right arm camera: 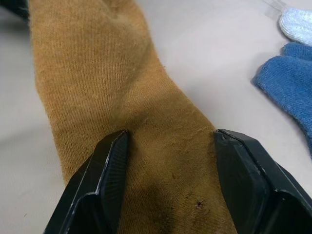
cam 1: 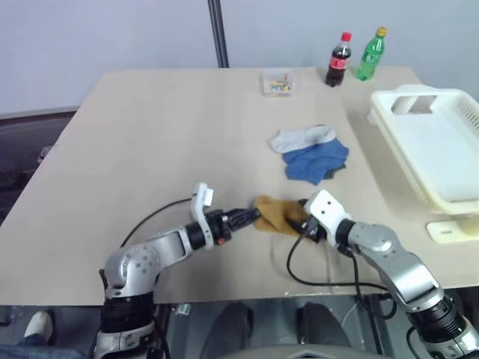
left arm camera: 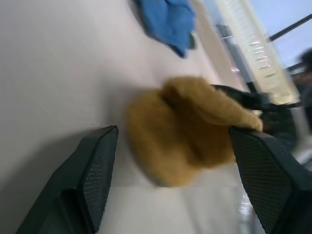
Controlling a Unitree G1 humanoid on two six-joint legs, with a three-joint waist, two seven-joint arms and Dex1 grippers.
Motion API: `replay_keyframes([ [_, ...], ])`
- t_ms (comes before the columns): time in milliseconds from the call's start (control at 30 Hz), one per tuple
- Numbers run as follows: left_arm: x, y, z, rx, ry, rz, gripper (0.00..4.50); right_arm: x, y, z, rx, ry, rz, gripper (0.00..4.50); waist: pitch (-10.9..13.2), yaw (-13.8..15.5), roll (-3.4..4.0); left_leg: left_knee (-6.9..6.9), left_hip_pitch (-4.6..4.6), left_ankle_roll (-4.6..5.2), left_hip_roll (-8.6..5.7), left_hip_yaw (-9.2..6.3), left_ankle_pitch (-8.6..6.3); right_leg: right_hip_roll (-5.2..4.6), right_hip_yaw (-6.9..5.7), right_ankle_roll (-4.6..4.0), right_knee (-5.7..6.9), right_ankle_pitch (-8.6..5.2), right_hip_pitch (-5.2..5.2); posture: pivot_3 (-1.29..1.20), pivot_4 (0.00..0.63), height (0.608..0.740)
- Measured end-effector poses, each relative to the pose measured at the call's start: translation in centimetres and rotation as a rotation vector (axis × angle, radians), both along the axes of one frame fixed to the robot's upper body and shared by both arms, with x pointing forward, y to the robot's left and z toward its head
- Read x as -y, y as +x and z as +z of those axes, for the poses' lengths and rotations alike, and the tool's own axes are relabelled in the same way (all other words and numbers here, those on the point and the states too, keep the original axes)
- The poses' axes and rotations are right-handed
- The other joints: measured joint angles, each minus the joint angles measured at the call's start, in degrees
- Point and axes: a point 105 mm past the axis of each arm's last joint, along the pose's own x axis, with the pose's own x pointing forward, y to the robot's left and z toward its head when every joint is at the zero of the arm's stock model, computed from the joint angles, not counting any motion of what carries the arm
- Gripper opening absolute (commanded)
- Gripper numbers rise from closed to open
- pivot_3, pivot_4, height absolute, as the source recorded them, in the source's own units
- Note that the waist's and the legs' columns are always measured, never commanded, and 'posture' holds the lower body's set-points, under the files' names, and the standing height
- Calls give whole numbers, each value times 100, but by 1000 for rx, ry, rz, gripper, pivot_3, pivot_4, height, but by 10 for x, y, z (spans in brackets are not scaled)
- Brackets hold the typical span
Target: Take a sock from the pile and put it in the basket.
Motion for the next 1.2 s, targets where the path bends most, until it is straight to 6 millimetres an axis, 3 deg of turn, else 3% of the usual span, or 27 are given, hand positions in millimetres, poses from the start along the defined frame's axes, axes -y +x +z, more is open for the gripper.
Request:
replay_keyframes([
  [200,-7,-11,1,-101,-60,-62,3850,-1,0,0,6,-2,2,2897,0,-7,0,-1,-1,-3,0,1,1,-1,2,0,-2,0,-2,0,150,740],
  [567,-11,-12,-1,-173,-158,-54,3850,-4,1,0,18,-9,-2,2897,-1,-6,1,-3,0,-22,2,3,11,-3,5,-1,-3,0,-2,0,150,740],
  [933,6,-12,-4,-196,-163,-96,3850,-5,1,0,30,-23,0,2897,-6,2,3,-6,0,-21,1,3,10,-5,6,-1,-8,0,-1,0,150,740],
  [1033,14,-8,-2,-162,-168,-86,4459,-5,1,-1,30,-25,-5,2897,-20,10,4,-6,1,-21,2,1,11,-6,4,-1,-10,0,0,0,150,740],
  [1200,16,-5,-3,-139,-148,-67,4459,-5,1,-2,28,-25,-8,2897,-46,6,31,-9,5,-7,2,1,3,-5,5,-1,-10,0,2,0,150,740],
])
